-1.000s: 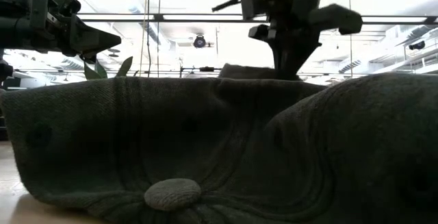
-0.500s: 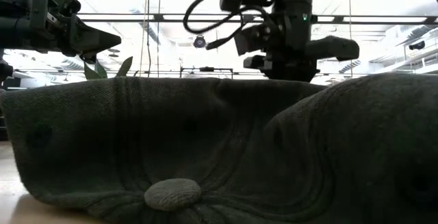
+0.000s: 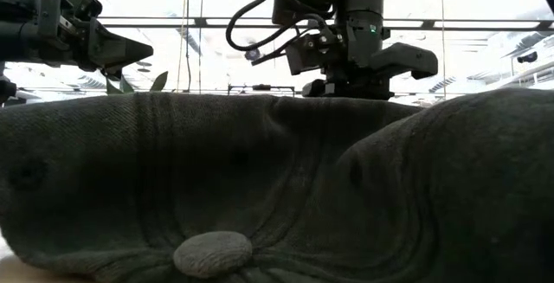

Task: Pick & Place hat
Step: Put the black cap into the blue bin

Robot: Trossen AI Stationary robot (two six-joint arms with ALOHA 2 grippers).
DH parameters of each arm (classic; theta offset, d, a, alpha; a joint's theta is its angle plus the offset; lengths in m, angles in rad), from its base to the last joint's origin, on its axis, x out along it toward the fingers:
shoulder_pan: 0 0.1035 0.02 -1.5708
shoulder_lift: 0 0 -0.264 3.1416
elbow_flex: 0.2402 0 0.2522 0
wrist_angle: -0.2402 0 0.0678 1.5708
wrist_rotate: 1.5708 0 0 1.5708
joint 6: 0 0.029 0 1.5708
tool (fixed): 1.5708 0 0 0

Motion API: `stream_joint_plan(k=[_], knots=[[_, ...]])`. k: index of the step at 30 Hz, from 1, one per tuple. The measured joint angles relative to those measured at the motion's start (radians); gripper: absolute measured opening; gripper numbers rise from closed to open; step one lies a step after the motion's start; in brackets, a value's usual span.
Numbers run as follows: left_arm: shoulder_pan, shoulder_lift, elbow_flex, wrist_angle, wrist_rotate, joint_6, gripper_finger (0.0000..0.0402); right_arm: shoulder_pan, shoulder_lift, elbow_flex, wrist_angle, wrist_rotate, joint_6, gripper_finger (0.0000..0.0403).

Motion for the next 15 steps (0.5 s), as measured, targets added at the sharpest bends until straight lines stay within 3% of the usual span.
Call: stream_joint_plan(k=[15], knots=[[0.0,0.0,0.0,0.0,0.0,0.0,0.0028,-0.001,-0.003,0.0,0.004,0.006,0.053,0.0129]])
